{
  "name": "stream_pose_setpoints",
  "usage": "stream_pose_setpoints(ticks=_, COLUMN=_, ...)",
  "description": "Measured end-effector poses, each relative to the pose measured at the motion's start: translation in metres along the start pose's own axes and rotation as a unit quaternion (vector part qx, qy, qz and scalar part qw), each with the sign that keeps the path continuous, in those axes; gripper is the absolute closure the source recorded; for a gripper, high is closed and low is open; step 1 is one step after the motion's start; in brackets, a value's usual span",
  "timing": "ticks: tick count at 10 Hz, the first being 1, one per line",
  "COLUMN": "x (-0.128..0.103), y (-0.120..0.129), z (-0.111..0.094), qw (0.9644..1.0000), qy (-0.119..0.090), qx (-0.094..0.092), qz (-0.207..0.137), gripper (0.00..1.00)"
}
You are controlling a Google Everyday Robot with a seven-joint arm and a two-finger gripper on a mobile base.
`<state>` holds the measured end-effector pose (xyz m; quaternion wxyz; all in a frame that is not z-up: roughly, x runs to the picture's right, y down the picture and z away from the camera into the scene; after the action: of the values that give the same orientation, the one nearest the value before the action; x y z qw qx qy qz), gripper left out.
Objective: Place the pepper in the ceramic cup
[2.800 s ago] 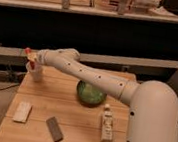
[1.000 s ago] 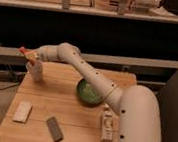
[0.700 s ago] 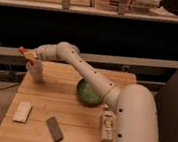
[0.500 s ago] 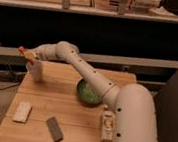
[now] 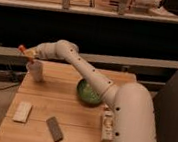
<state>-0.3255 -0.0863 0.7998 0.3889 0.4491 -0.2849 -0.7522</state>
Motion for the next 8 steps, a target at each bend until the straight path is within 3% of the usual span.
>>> stream_pose_setpoints(ticks=6, x=-0.0006, y=-0.0015, z=-0.0039, qw=0.9999, qy=0.003, qx=0.014, qz=-0.006, gripper=0.22)
stream_pose_setpoints(ticks=8, x=-0.0006, y=-0.0016, z=-0.0051, qw=0.9998, qy=0.004, qx=0.018, qz=-0.007, gripper=0.20)
